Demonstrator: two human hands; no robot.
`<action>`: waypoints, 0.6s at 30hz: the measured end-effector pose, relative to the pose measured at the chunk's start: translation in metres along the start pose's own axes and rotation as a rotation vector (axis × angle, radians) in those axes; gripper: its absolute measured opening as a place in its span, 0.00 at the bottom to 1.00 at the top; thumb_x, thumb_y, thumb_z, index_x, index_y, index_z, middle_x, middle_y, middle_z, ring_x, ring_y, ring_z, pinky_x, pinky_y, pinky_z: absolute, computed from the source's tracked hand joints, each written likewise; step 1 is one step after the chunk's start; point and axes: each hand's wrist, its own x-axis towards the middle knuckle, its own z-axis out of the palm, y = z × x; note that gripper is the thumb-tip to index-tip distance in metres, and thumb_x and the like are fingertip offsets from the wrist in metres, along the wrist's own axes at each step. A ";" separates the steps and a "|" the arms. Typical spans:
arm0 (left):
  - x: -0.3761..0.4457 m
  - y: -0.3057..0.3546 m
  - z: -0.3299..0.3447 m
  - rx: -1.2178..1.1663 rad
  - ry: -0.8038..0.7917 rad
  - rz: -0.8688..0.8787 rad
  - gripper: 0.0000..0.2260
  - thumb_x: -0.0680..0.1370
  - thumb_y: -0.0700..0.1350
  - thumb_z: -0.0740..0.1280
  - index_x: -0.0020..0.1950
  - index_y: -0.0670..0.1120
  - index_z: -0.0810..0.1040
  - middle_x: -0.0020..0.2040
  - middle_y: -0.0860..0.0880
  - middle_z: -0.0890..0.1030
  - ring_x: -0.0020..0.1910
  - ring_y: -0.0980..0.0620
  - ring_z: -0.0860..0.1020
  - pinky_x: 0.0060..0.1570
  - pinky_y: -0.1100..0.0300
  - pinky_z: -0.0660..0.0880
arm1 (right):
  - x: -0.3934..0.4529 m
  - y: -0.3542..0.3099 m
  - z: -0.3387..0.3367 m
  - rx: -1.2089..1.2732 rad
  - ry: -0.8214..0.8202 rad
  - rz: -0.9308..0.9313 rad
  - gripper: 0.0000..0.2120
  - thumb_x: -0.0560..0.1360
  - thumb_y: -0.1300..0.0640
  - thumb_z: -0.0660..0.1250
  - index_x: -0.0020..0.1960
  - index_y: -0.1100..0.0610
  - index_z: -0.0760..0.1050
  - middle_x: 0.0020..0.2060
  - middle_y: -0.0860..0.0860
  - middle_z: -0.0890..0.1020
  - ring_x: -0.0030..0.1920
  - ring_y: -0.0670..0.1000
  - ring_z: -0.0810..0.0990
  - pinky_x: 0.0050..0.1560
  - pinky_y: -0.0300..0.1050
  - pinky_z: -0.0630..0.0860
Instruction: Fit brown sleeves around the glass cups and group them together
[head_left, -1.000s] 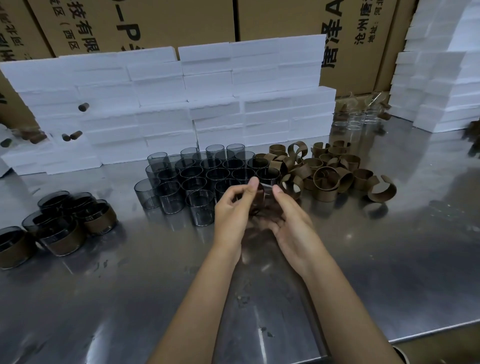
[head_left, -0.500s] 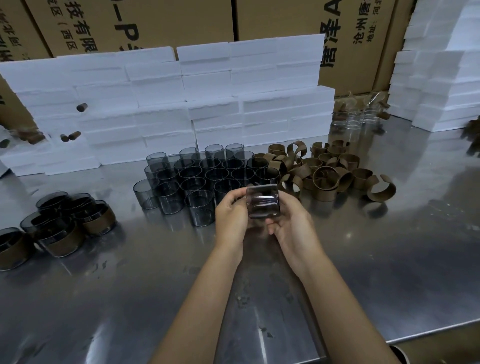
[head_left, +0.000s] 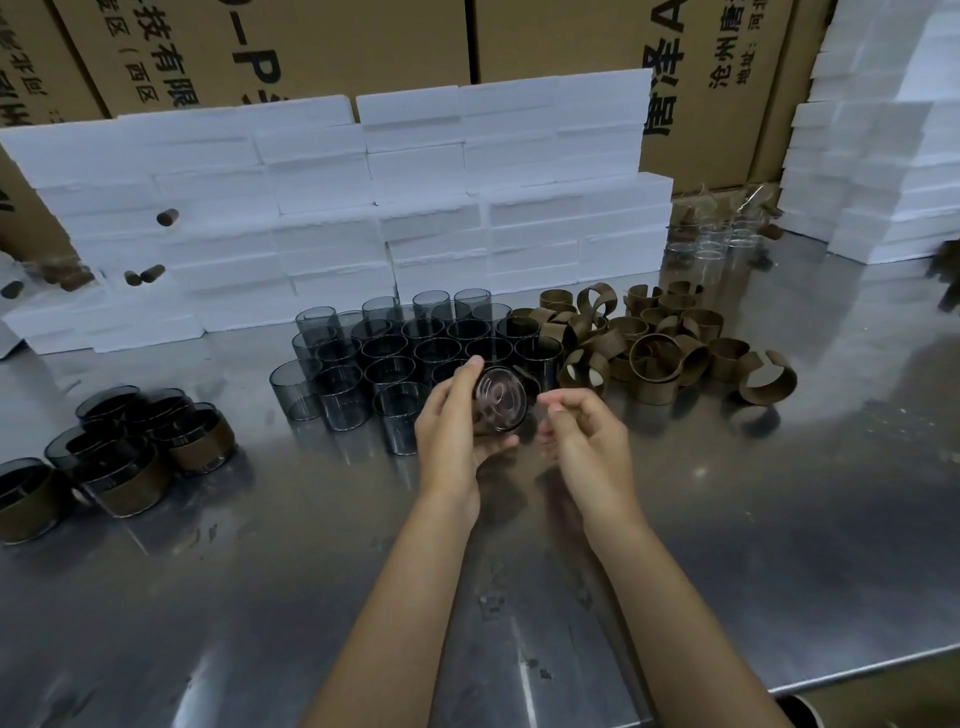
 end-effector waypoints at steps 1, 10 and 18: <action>0.001 0.001 -0.001 -0.028 0.011 -0.023 0.13 0.78 0.53 0.73 0.55 0.45 0.83 0.45 0.43 0.85 0.38 0.48 0.84 0.29 0.57 0.79 | 0.001 0.003 0.001 -0.112 0.031 -0.037 0.09 0.81 0.67 0.63 0.50 0.56 0.79 0.44 0.52 0.81 0.40 0.41 0.78 0.44 0.31 0.74; -0.003 0.007 -0.004 -0.116 -0.006 -0.123 0.10 0.79 0.52 0.70 0.54 0.47 0.81 0.50 0.40 0.85 0.38 0.43 0.85 0.26 0.60 0.77 | 0.035 0.010 0.011 -0.727 0.001 -0.022 0.21 0.81 0.54 0.66 0.73 0.55 0.71 0.70 0.56 0.74 0.68 0.57 0.75 0.63 0.49 0.72; 0.000 0.011 -0.006 -0.196 -0.098 -0.144 0.08 0.80 0.45 0.69 0.57 0.44 0.80 0.53 0.40 0.82 0.45 0.43 0.84 0.32 0.54 0.82 | 0.042 0.012 0.011 -0.687 0.138 -0.056 0.09 0.82 0.53 0.64 0.57 0.54 0.80 0.53 0.52 0.83 0.57 0.58 0.81 0.50 0.49 0.73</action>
